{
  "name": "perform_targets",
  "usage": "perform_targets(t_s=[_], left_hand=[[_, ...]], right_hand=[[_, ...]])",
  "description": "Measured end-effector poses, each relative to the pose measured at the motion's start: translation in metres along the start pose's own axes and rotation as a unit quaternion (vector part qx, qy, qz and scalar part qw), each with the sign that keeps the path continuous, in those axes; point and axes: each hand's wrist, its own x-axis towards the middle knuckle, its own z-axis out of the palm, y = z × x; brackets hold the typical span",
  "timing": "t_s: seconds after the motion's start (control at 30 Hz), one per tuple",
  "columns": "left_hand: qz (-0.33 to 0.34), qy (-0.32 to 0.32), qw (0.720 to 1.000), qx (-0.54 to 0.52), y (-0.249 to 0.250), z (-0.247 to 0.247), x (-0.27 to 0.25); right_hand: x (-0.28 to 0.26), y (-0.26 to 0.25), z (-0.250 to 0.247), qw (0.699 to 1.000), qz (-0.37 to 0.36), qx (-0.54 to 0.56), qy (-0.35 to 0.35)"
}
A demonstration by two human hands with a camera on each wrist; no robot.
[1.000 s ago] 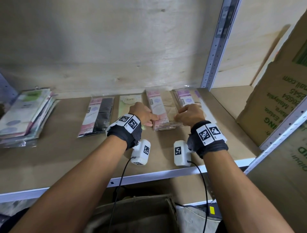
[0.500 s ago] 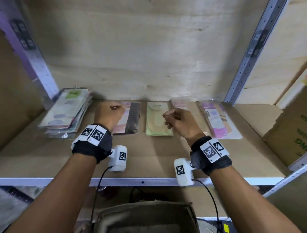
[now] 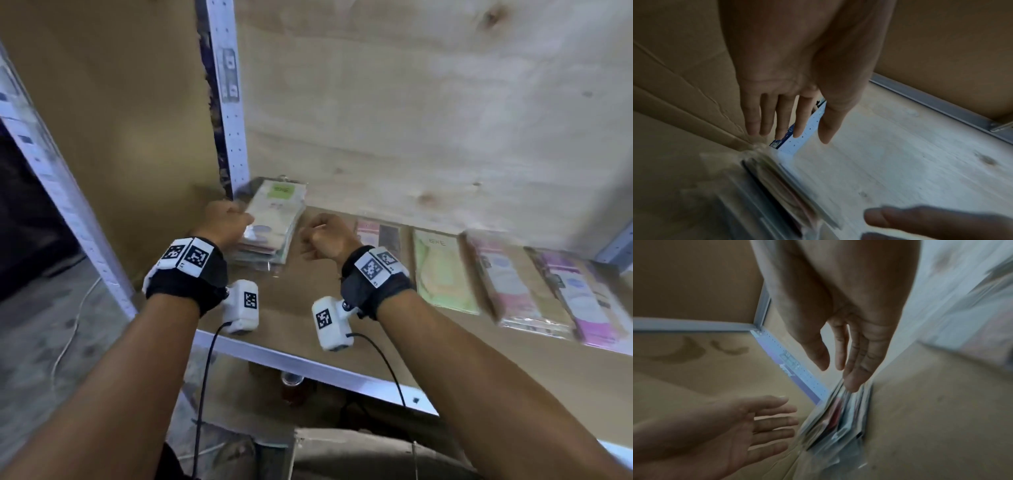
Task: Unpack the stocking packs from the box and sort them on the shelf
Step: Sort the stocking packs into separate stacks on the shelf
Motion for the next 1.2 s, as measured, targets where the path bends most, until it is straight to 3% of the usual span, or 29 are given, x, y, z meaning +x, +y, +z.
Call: perform_targets(t_s=[0.2,0.4,0.53,0.6,0.67,0.73,0.8,0.93,1.1,1.2], left_hand=[[0.044,-0.034,0.995,0.077,-0.007,-0.005,-0.004],[0.049,-0.025,0.994,0.099,-0.006,-0.009,-0.014],[0.049,-0.012,0.996,0.08,0.002,-0.002,-0.024],[0.035,-0.011,0.999,0.019,0.01,0.006,-0.028],[-0.014,-0.057,0.991,-0.121,0.021,0.016,-0.034],[-0.057,-0.121,0.956,-0.261,0.034,0.027,-0.043],[-0.064,-0.167,0.926,-0.334,0.047,0.036,-0.052],[-0.042,-0.187,0.881,-0.434,0.065,0.059,-0.064],[-0.02,-0.209,0.872,-0.441,0.077,0.09,-0.08],[-0.013,-0.238,0.863,-0.445,0.084,0.104,-0.091]], right_hand=[[0.029,-0.002,0.043,0.998,0.023,-0.054,0.026],[0.016,0.01,0.025,0.996,0.06,-0.068,0.024],[-0.012,0.011,0.0,0.998,0.058,0.002,0.026],[-0.028,0.007,-0.014,0.997,0.053,0.047,0.032],[-0.047,0.002,-0.028,0.996,0.028,0.075,0.033],[-0.065,-0.002,-0.042,0.995,-0.026,0.087,0.044],[-0.085,-0.004,-0.057,0.992,-0.099,0.048,0.057],[-0.118,0.002,-0.089,0.98,-0.175,-0.085,0.046],[-0.142,0.036,-0.14,0.97,-0.143,-0.18,0.074],[-0.149,0.057,-0.172,0.972,-0.081,-0.119,0.185]])
